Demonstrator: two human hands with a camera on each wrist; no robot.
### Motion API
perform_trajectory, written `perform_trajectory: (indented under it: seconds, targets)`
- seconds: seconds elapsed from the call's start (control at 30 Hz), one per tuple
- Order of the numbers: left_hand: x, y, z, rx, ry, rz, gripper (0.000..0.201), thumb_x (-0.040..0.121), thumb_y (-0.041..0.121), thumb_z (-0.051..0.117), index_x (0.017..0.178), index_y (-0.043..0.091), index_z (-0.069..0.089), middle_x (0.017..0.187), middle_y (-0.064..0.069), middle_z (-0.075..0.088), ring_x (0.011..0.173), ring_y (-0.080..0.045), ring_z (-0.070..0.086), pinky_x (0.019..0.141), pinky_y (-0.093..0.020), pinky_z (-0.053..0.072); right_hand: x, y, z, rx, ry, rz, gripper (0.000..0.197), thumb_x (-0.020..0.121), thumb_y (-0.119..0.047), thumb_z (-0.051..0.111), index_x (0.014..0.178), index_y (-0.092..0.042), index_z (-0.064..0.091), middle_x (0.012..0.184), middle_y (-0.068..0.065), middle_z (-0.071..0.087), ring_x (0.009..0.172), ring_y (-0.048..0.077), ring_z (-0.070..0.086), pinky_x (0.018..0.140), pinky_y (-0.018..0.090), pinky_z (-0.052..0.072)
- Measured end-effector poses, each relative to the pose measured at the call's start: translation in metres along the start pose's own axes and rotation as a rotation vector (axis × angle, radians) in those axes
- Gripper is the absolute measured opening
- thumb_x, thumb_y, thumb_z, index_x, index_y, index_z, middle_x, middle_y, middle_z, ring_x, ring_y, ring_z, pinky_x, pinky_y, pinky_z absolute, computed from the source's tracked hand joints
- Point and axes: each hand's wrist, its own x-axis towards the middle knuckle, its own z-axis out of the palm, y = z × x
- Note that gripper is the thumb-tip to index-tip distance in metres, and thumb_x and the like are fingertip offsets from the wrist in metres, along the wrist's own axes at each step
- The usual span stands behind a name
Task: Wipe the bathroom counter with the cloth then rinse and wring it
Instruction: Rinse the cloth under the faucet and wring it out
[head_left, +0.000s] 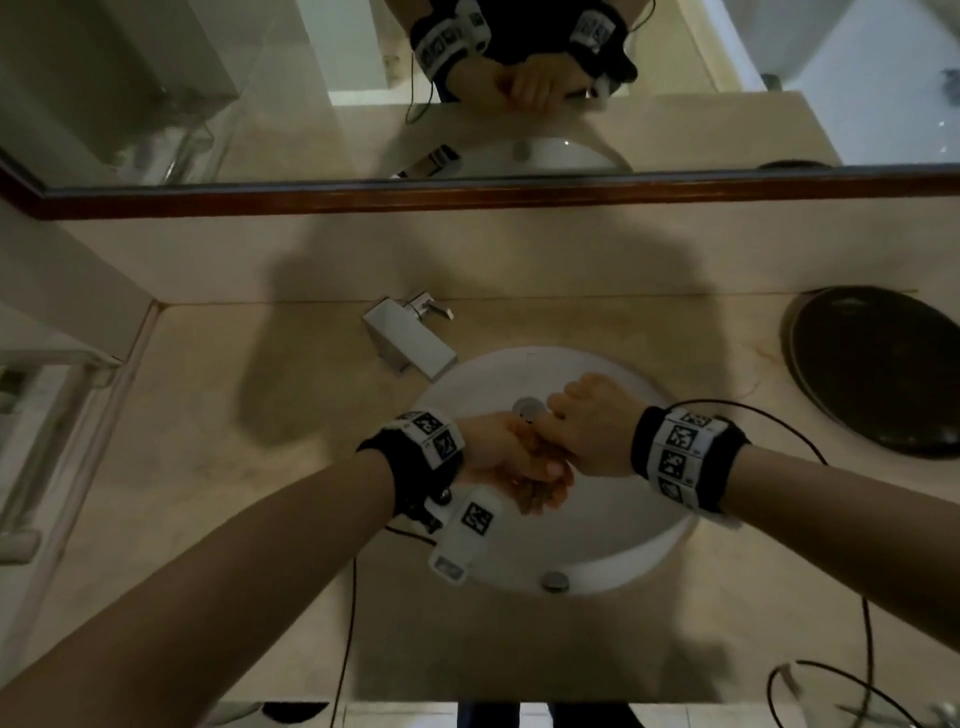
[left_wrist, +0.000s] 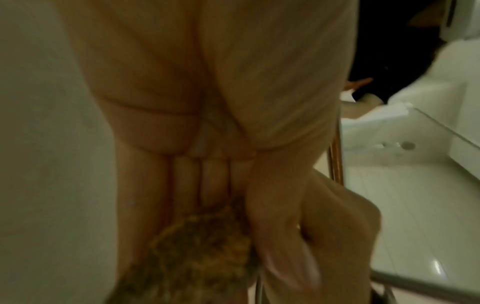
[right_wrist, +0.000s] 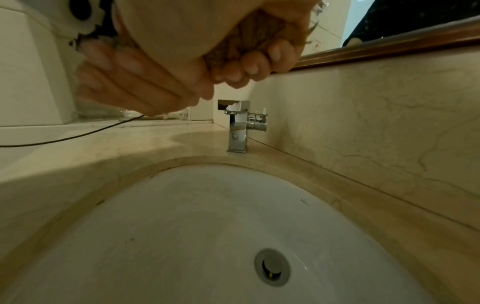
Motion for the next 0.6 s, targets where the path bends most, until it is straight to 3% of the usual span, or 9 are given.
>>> perform_trajectory:
  seconds: [0.07,0.13,0.23,0.3,0.37,0.4,0.47,0.53,0.6]
  targets:
    - [0.002,0.002,0.005,-0.047,0.094,-0.012,0.009,0.092,0.005,0.056,0.088,0.005,0.063,0.072,-0.005,0.068,0.060,-0.015,0.064,0.057,-0.025,0.053,-0.003,0.006,0.007,0.029,0.176,0.003,0.027,0.062,-0.022,0.076,0.084,-0.011,0.064,0.063,0.007,0.057,0.047,0.026,0.051,0.045,0.030,0.038]
    - [0.008,0.001,0.013,-0.127,0.174,-0.065,0.015,0.085,0.006,0.062,0.073,0.012,0.055,0.056,0.000,0.056,0.045,-0.011,0.051,0.043,-0.020,0.044,-0.001,0.012,0.009,0.076,0.323,-0.016,0.022,0.073,-0.020,0.068,0.085,-0.010,0.053,0.062,0.008,0.054,0.049,0.027,0.049,0.048,0.032,0.039]
    - [0.020,-0.001,0.028,-0.407,-0.022,-0.104,0.023,0.073,0.007,0.063,0.069,0.015,0.042,0.052,0.003,0.034,0.041,-0.008,0.028,0.037,-0.017,0.027,0.000,0.020,0.003,0.077,0.413,-0.037,0.017,0.081,-0.019,0.061,0.086,-0.009,0.047,0.064,0.008,0.053,0.054,0.026,0.049,0.053,0.034,0.039]
    - [0.025,0.001,0.039,-0.453,-0.059,-0.093,0.011,0.077,0.005,0.059,0.088,0.009,0.058,0.055,0.002,0.035,0.044,-0.009,0.032,0.040,-0.019,0.034,-0.002,0.021,0.005,0.077,0.416,-0.056,0.017,0.078,-0.015,0.064,0.086,-0.008,0.050,0.066,0.008,0.055,0.056,0.026,0.050,0.054,0.034,0.040]
    - [0.027,0.000,0.045,-0.493,0.013,-0.083,0.035,0.084,-0.002,0.049,0.113,0.007,0.064,0.071,-0.003,0.053,0.060,-0.015,0.052,0.055,-0.030,0.052,-0.005,0.022,0.007,0.072,0.414,-0.078,0.009,0.082,-0.015,0.059,0.086,-0.008,0.055,0.067,0.009,0.057,0.057,0.026,0.052,0.054,0.033,0.041]
    - [0.028,0.000,0.047,-0.545,0.037,-0.072,0.040,0.086,-0.006,0.044,0.119,0.007,0.063,0.089,-0.008,0.061,0.078,-0.022,0.062,0.067,-0.040,0.057,-0.006,0.021,0.007,0.066,0.411,-0.091,0.008,0.084,-0.015,0.053,0.086,-0.007,0.056,0.068,0.009,0.058,0.057,0.026,0.052,0.054,0.033,0.042]
    - [0.029,-0.001,0.053,-0.633,0.051,-0.029,0.043,0.090,-0.013,0.036,0.124,0.004,0.058,0.120,-0.015,0.061,0.104,-0.033,0.063,0.078,-0.049,0.056,-0.007,0.022,0.007,0.039,0.407,-0.110,0.006,0.084,-0.012,0.053,0.086,-0.008,0.057,0.068,0.008,0.059,0.057,0.026,0.053,0.053,0.032,0.042]
    - [0.031,0.002,0.060,-0.615,0.186,-0.005,0.038,0.094,-0.011,0.037,0.125,0.002,0.053,0.124,-0.018,0.061,0.085,-0.022,0.069,0.060,-0.029,0.057,-0.005,0.026,0.011,-0.009,0.409,-0.126,0.010,0.081,-0.012,0.063,0.087,-0.009,0.056,0.069,0.008,0.060,0.056,0.025,0.053,0.052,0.032,0.041]
    - [0.033,0.008,0.066,-0.497,0.420,0.011,0.029,0.094,-0.007,0.044,0.120,0.000,0.054,0.109,-0.017,0.068,0.049,-0.009,0.050,0.038,-0.017,0.036,-0.004,0.032,0.014,-0.038,0.406,-0.141,0.015,0.081,-0.015,0.066,0.088,-0.010,0.053,0.068,0.007,0.060,0.054,0.024,0.052,0.050,0.031,0.040]
